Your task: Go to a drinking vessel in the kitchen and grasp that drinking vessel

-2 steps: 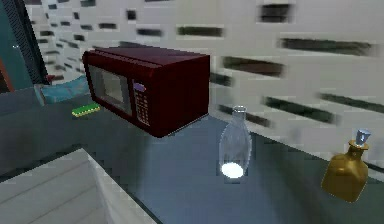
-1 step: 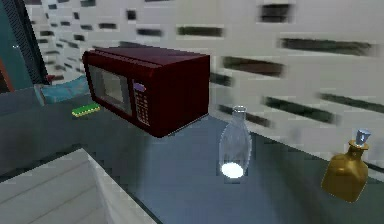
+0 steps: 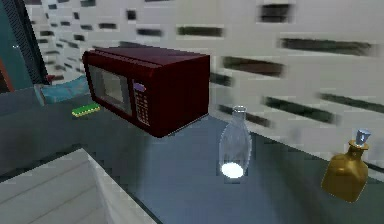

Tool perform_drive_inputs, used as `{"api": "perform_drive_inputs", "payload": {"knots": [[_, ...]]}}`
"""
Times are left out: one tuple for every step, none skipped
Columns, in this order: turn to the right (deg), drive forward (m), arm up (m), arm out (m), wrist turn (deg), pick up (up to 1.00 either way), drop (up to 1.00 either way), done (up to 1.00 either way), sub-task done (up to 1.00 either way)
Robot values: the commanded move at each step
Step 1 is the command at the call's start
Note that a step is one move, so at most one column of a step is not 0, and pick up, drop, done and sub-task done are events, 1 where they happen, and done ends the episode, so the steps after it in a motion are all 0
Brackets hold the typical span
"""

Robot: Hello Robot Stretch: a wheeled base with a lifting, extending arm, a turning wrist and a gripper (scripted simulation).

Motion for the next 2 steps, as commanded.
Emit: {"api": "perform_drive_inputs", "payload": {"knots": [[0.0,0.0,0.0,0.0,0.0,1.0,0.0,0.0,0.0],[0.0,0.0,0.1,0.0,0.0,0.0,0.0,0.0,0.0]]}}
